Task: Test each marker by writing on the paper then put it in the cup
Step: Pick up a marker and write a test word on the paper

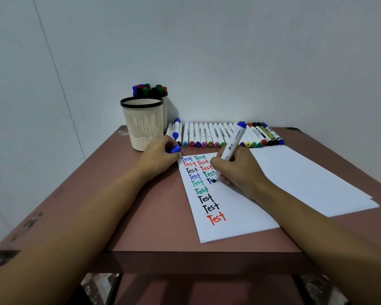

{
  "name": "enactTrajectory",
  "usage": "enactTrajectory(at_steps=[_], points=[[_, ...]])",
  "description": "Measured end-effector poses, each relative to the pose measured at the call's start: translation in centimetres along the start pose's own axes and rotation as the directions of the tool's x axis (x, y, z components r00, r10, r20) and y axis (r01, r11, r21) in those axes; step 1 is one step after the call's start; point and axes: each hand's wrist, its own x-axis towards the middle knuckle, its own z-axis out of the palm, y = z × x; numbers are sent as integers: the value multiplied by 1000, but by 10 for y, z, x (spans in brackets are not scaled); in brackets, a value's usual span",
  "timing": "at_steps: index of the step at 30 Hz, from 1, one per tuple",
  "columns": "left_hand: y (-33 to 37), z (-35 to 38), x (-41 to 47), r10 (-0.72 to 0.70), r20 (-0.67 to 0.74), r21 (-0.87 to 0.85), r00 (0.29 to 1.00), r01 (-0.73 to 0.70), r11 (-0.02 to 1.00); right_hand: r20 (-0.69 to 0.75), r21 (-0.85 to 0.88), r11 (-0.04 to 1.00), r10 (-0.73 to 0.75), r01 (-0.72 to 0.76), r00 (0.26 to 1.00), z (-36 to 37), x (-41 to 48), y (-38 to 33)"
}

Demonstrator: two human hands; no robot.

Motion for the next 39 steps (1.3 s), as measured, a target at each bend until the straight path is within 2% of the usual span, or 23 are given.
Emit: enactTrajectory(at_steps=[6, 20, 25, 34, 39], points=[[0, 0, 0, 0, 16, -7, 1000, 0, 1000, -80, -22, 999, -36, 34, 996, -1, 3, 4], [-1, 0, 0, 5, 16, -8, 1000, -5, 1000, -48, 22, 1000, 1, 0, 999, -1, 4, 5], [-1, -1, 0, 7, 21, -14, 1000, -6, 1000, -156, 13, 1000, 5, -3, 988, -1, 6, 7], [-1, -1, 0, 6, 36, -2, 999, -6, 1000, -118, -26, 999, 17, -20, 993, -1, 3, 3], [-1, -1, 0, 10, 36, -3, 999, -10, 1000, -116, 71, 996, 66, -58, 991, -2, 4, 3]])
